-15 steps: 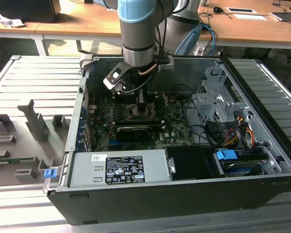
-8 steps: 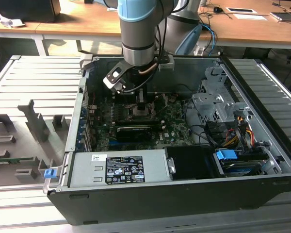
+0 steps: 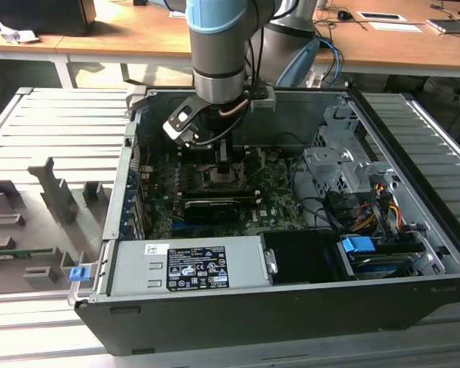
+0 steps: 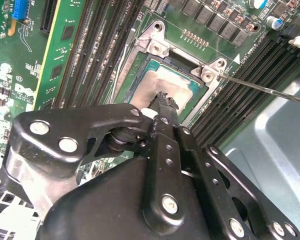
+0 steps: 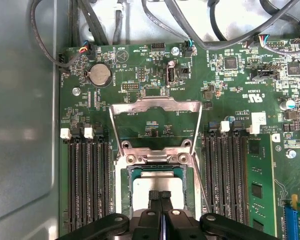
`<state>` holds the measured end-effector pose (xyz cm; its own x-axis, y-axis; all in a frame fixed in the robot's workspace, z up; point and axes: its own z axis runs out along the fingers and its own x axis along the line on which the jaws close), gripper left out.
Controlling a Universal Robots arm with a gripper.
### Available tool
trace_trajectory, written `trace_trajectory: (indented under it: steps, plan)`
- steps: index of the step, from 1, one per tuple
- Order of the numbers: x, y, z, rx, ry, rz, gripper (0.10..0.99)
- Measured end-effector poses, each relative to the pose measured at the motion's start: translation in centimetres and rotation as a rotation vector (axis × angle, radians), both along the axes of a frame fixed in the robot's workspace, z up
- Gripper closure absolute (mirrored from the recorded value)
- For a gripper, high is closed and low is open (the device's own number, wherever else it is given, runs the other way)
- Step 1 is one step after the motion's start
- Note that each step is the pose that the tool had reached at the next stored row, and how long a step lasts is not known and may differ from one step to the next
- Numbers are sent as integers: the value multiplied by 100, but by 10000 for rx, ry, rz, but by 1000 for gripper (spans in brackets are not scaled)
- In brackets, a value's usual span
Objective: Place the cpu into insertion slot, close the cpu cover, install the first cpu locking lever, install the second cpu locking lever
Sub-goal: 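Place the cpu into insertion slot, then close the cpu cover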
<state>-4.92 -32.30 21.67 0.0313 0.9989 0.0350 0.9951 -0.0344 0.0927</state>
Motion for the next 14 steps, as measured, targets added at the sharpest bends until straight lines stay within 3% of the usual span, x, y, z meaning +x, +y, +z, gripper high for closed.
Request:
trace_trajectory:
  steps: [14]
  plan:
    - [14, -1, 58, 34, 0, -2, 980]
